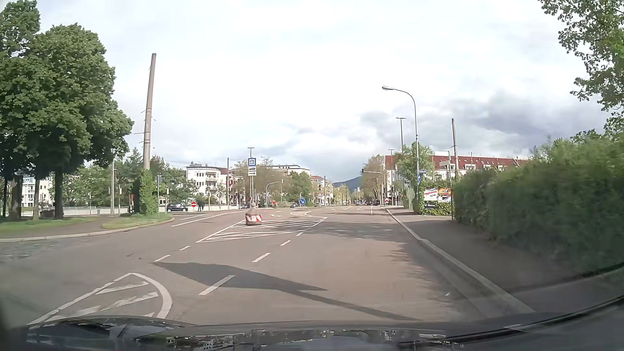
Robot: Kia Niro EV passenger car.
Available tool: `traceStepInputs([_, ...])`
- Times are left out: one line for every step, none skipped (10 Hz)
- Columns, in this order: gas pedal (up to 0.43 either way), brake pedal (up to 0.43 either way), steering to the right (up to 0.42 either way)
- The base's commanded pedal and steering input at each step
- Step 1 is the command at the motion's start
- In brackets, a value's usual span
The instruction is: Follow the waypoints while adhering to traffic rules and regulations
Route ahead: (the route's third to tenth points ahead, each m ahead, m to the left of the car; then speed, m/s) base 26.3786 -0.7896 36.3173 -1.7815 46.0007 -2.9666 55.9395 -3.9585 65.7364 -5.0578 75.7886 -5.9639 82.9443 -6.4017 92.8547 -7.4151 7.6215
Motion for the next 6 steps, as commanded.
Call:
traceStepInputs([0.087, 0.0, 0.018])
traceStepInputs([0.087, 0.0, 0.018])
traceStepInputs([0.087, 0.0, 0.018])
traceStepInputs([0.087, 0.0, 0.018])
traceStepInputs([0.087, 0.0, 0.018])
traceStepInputs([0.087, 0.0, 0.018])
